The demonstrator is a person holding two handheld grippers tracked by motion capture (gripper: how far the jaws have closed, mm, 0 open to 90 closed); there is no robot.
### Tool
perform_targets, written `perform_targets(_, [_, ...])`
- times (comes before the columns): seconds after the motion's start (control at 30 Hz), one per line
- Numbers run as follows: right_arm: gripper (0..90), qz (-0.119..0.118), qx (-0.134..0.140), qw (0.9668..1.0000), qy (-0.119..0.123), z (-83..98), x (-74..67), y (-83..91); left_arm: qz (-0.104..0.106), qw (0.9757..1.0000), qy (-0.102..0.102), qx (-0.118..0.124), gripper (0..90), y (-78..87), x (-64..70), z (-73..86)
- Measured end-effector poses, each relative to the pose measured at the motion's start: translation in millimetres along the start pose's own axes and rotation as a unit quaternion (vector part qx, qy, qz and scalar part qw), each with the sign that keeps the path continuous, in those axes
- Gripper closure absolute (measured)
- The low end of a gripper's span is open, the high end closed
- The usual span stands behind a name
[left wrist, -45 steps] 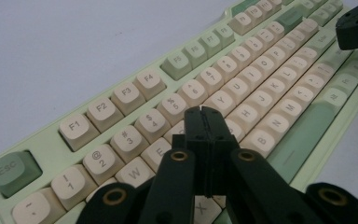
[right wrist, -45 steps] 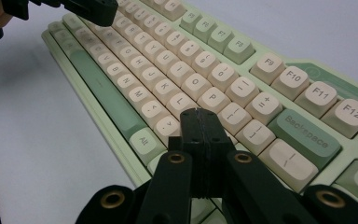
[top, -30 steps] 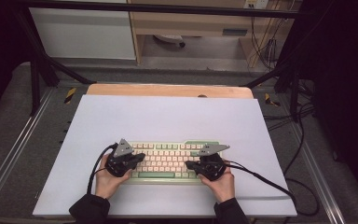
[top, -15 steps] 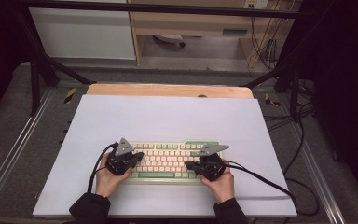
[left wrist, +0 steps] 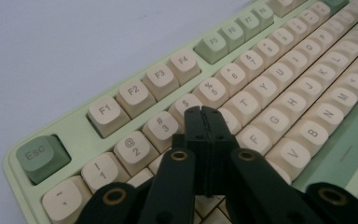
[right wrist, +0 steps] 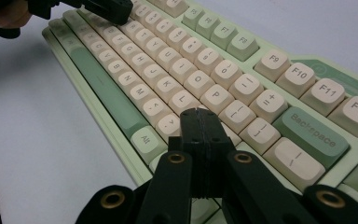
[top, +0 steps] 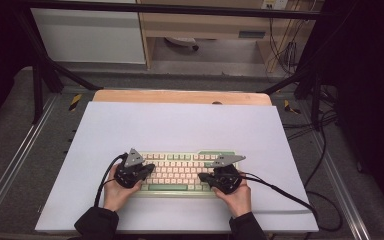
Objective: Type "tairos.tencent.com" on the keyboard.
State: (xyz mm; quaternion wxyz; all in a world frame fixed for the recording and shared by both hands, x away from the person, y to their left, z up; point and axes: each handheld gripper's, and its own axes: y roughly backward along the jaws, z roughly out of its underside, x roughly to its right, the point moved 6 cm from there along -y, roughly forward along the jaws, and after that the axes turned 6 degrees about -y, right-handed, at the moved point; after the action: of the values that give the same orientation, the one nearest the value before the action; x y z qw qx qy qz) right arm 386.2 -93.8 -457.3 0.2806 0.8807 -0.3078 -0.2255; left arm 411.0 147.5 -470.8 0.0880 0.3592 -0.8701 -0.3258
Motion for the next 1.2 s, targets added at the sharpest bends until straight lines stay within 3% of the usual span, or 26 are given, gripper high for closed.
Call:
perform_targets(0.63, [90.0, -0.004, 0.009, 1.0000, 0.002, -2.7, -2.6, 2.0, 0.012, 0.9999, -0.004, 0.012, 89.7, 14.9, 5.7, -0.7])
perform_targets(1.2, [90.0, -0.012, 0.008, 0.9998, 0.012, -7.3, -12.6, -0.8, 0.010, 0.9997, 0.005, 0.023, 89.7, 29.6, -0.7, 6.4])
